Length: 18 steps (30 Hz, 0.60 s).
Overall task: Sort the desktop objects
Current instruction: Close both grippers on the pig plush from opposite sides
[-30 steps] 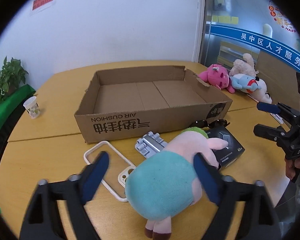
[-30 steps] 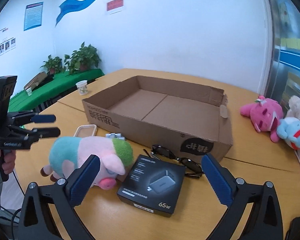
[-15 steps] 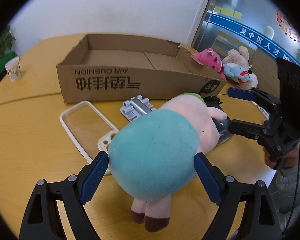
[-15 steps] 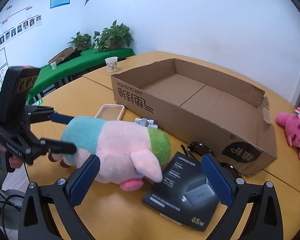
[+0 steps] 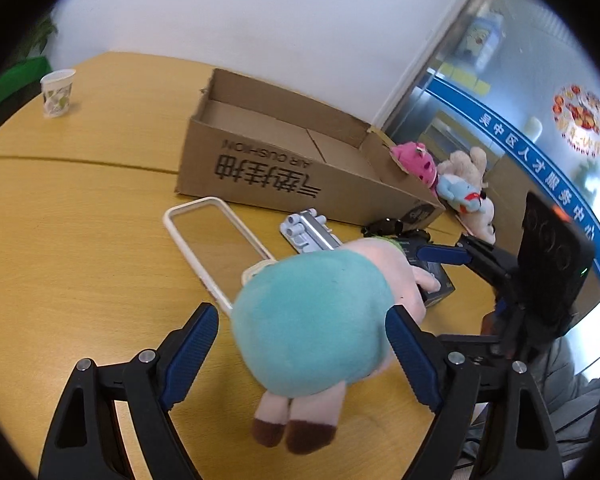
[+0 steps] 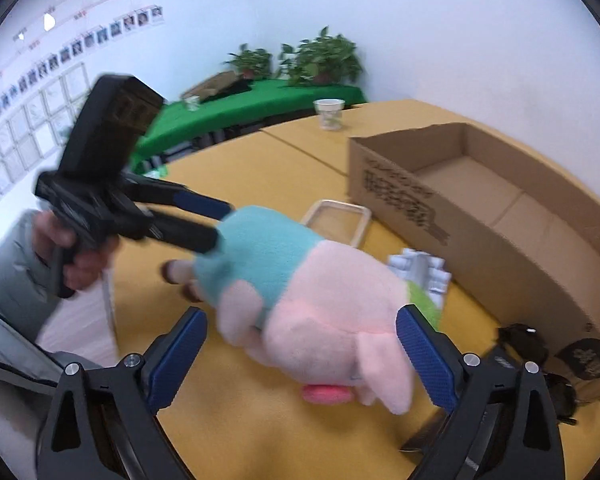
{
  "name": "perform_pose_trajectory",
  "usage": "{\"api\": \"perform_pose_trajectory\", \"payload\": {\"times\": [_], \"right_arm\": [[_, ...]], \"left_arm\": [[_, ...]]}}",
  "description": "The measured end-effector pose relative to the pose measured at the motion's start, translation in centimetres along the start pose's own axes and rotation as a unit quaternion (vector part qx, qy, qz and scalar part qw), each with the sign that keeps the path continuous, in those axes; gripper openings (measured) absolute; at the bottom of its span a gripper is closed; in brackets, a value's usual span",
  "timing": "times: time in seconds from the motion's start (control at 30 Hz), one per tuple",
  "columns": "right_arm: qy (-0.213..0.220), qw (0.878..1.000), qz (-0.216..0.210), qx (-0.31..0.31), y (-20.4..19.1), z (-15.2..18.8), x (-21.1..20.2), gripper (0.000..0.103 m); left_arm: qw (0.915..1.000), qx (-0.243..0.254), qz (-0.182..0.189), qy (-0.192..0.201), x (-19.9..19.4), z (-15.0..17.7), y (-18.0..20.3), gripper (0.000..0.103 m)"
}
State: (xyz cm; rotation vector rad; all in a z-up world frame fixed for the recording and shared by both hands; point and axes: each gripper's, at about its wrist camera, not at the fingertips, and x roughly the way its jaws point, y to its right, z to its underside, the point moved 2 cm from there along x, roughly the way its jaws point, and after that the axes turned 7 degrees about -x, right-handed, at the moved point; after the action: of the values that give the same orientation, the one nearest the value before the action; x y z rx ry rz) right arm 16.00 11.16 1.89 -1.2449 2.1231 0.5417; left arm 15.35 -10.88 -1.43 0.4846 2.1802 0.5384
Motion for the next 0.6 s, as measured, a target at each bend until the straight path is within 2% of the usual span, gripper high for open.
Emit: {"api": "perform_pose_trajectory", "payload": {"times": [0.07, 0.1, 0.17, 0.2, 0.27, 0.4, 0.43, 0.5, 0.53, 0.6], "right_arm": [[-0.017, 1.0, 0.021, 0.01, 0.9, 0.6, 0.7, 0.1], [-0.021, 0.999, 0.019, 0.019, 1.3, 0.8, 1.0, 0.1], [-0.028, 0.999, 0.018, 0.024, 1.4, 1.2, 1.7, 0.101], [-0.032, 0.999, 0.018, 0.022, 1.3, 1.3, 1.9, 0.102], [-0.022, 1.0, 0.006, 0.01, 0.3, 0.9, 1.9, 0.102], [0.026, 0.999, -0.028, 0.007, -0.3, 0.1, -0.1, 0.101], [0.024, 0.999, -0.016, 0.017, 0.4, 0.1, 0.0, 0.101], [-0.008, 0.999, 0.009, 0.029, 1.5, 0.1, 1.5, 0.101], [-0.028, 0.999, 0.012, 0.036, 1.8, 0.2, 2.5, 0.101], [-0.035, 0.998, 0.004, 0.046, 1.9, 0.3, 3.5, 0.101]], "left_arm": [[0.9995, -0.015, -0.015, -0.023, 1.2, -0.1, -0.5, 0.086], [0.9991, -0.026, -0.004, -0.034, 1.7, 0.1, -0.7, 0.086], [0.9974, -0.044, 0.041, -0.039, 2.2, 0.3, -0.8, 0.086], [0.9971, -0.043, 0.043, -0.045, 2.6, 0.4, -0.6, 0.085], [0.9979, -0.03, 0.021, -0.053, 3.3, 0.6, -0.2, 0.086], [0.9968, -0.037, 0.034, -0.062, 3.0, 0.5, -1.0, 0.086], [0.9964, -0.04, 0.038, -0.065, 3.0, 0.6, -1.1, 0.086], [0.9962, -0.037, 0.04, -0.068, 3.2, 0.6, -1.3, 0.086], [0.9962, -0.035, 0.04, -0.069, 3.4, 0.6, -1.1, 0.086], [0.9959, -0.035, 0.041, -0.072, 3.7, 0.4, -1.0, 0.085]]}}
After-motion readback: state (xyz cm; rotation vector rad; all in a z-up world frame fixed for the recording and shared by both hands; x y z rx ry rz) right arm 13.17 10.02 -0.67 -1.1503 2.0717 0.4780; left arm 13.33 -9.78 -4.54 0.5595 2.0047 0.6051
